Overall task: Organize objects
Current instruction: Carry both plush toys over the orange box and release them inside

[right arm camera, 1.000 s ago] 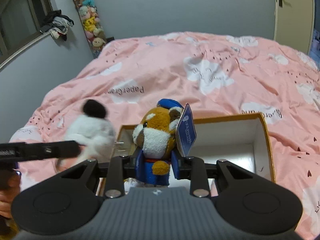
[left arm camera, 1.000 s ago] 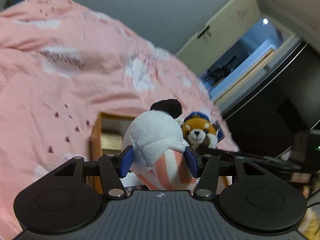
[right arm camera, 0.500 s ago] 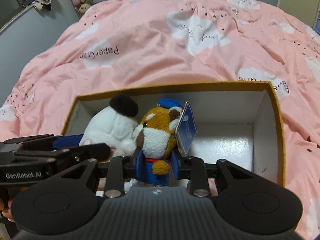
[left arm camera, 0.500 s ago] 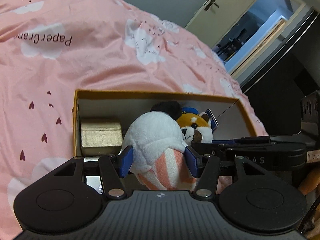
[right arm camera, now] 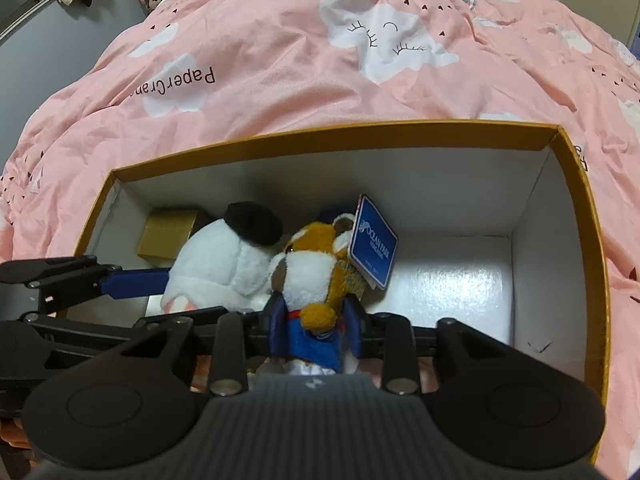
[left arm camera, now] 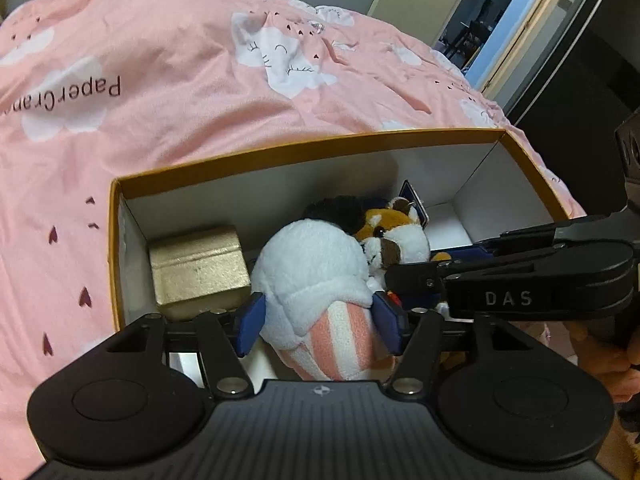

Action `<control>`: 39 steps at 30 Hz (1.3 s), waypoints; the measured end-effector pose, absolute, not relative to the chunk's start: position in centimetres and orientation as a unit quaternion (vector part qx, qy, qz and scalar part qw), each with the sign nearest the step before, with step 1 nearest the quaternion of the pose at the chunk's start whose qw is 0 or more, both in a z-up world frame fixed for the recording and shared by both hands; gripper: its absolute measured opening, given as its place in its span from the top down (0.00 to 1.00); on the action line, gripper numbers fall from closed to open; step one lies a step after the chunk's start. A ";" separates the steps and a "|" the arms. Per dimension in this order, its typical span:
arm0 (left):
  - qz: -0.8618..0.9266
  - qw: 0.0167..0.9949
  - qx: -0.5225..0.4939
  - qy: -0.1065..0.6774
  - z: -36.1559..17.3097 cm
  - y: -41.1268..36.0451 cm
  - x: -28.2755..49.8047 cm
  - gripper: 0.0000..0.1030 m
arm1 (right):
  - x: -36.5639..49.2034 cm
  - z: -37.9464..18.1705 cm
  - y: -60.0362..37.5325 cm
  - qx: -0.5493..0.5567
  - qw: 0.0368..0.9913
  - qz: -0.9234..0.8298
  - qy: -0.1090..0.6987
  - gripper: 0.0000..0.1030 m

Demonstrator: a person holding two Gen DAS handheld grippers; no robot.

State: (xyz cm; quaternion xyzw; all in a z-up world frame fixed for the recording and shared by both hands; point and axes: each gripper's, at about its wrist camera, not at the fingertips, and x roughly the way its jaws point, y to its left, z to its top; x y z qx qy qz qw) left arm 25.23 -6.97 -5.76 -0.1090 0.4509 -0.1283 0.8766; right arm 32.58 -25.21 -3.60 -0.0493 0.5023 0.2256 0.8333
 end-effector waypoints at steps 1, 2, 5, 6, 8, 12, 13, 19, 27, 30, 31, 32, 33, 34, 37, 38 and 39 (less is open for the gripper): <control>-0.129 0.878 -0.103 0.449 -5.6 -7.1 25.1 0.31 | 32.6 -3.5 -25.3 -0.045 0.834 0.226 0.502 0.64; -0.129 0.880 -0.092 0.449 -5.4 -7.2 25.0 0.30 | 32.5 -3.4 -25.5 -0.041 0.834 0.225 0.502 0.64; -0.129 0.885 -0.073 0.441 -4.6 -7.4 24.3 0.30 | 31.7 -2.3 -25.6 -0.048 0.841 0.227 0.489 0.59; -0.130 0.886 -0.076 0.439 -4.2 -7.2 24.0 0.29 | 31.3 -1.9 -25.6 -0.055 0.843 0.228 0.483 0.59; -0.125 0.886 -0.088 0.438 -3.7 -6.7 23.7 0.30 | 30.5 -1.1 -25.5 -0.073 0.847 0.228 0.474 0.58; -0.139 0.868 -0.129 0.458 -3.3 -5.6 22.8 0.42 | 28.9 -0.1 -25.4 -0.094 0.841 0.245 0.473 0.59; -0.142 0.863 -0.140 0.465 -3.4 -5.5 22.8 0.47 | 28.6 -0.1 -25.4 -0.098 0.837 0.250 0.477 0.59; -0.134 0.847 -0.156 0.490 -5.0 -6.0 23.2 0.60 | 27.0 -1.1 -24.5 -0.150 0.824 0.258 0.482 0.67; -0.131 0.852 -0.146 0.486 -5.9 -6.8 24.5 0.64 | 28.9 -2.7 -24.1 -0.141 0.817 0.260 0.496 0.78; -0.130 0.851 -0.136 0.490 -6.4 -7.0 24.7 0.64 | 29.2 -3.3 -23.8 -0.145 0.812 0.262 0.501 0.78; -0.130 0.850 -0.135 0.493 -6.6 -7.1 24.7 0.64 | 29.2 -3.6 -23.7 -0.147 0.809 0.263 0.504 0.78; -0.131 0.848 -0.135 0.496 -6.8 -7.1 24.8 0.64 | 29.1 -3.8 -23.7 -0.149 0.808 0.265 0.505 0.78; -0.131 0.846 -0.133 0.500 -7.0 -7.1 24.8 0.64 | 29.0 -4.0 -23.7 -0.150 0.806 0.265 0.508 0.78; -0.131 0.845 -0.131 0.503 -7.1 -7.2 24.8 0.64 | 29.0 -4.2 -23.7 -0.149 0.803 0.265 0.512 0.78; -0.132 0.847 -0.125 0.499 -7.1 -7.3 24.6 0.64 | 28.8 -4.3 -23.6 -0.148 0.804 0.263 0.512 0.78; -0.134 0.848 -0.125 0.497 -7.0 -7.3 24.5 0.63 | 28.7 -4.2 -23.6 -0.148 0.806 0.262 0.510 0.77; -0.136 0.848 -0.127 0.496 -6.9 -7.2 24.3 0.63 | 28.6 -4.0 -23.6 -0.148 0.806 0.261 0.510 0.77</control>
